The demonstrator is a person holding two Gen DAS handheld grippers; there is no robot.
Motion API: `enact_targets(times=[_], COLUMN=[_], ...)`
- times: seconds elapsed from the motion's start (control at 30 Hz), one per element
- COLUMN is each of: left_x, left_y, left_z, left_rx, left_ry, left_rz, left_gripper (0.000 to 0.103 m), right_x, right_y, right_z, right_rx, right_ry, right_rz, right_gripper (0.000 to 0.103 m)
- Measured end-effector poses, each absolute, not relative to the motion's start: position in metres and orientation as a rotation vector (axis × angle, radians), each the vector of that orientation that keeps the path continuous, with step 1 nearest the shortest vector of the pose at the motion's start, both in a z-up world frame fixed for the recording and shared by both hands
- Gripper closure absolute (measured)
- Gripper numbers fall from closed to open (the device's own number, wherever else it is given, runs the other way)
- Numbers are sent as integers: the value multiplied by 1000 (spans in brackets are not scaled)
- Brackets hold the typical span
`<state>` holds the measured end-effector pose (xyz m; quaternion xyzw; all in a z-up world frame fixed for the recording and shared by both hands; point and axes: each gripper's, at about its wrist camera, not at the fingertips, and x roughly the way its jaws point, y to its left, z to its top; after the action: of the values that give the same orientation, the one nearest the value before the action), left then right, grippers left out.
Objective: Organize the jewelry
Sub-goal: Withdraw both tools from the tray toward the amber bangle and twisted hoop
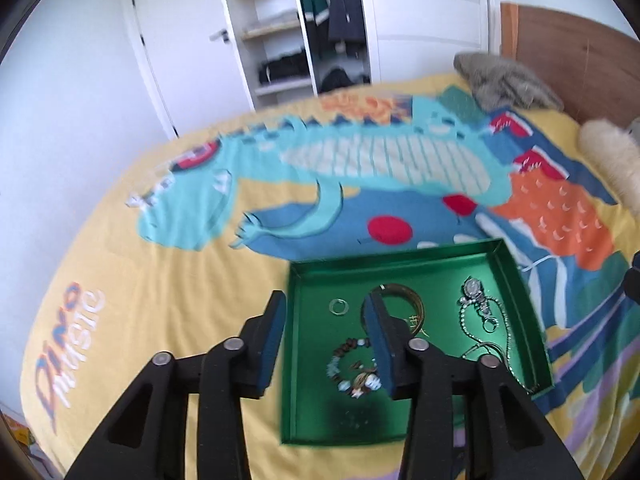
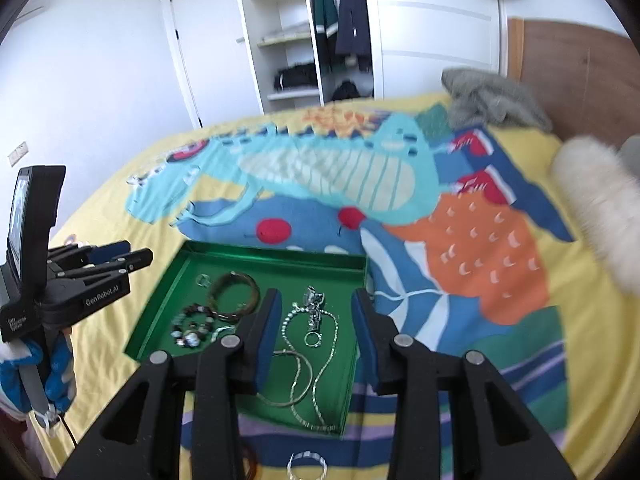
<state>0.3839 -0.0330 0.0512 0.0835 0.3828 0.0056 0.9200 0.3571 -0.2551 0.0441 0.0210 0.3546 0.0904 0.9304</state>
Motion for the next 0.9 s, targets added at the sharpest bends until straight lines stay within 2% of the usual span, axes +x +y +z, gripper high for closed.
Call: enact_targets(times=[0.17,0.37,0.9], left_x=[310,237,94], left_y=[-21,-4,21], left_z=[103,120,114], left_rx=[145,90,85], left_ry=[699,662,581], left_rz=[16,34,133], left_gripper=[55,55,50], right_x=[282,196,69], right_y=[-252,-238,-237], right_z=[105,142,116], right_rx=[63,64,100], right_ry=[608,513,488], right_rz=[197,210,272], right_gripper=[68,64,63])
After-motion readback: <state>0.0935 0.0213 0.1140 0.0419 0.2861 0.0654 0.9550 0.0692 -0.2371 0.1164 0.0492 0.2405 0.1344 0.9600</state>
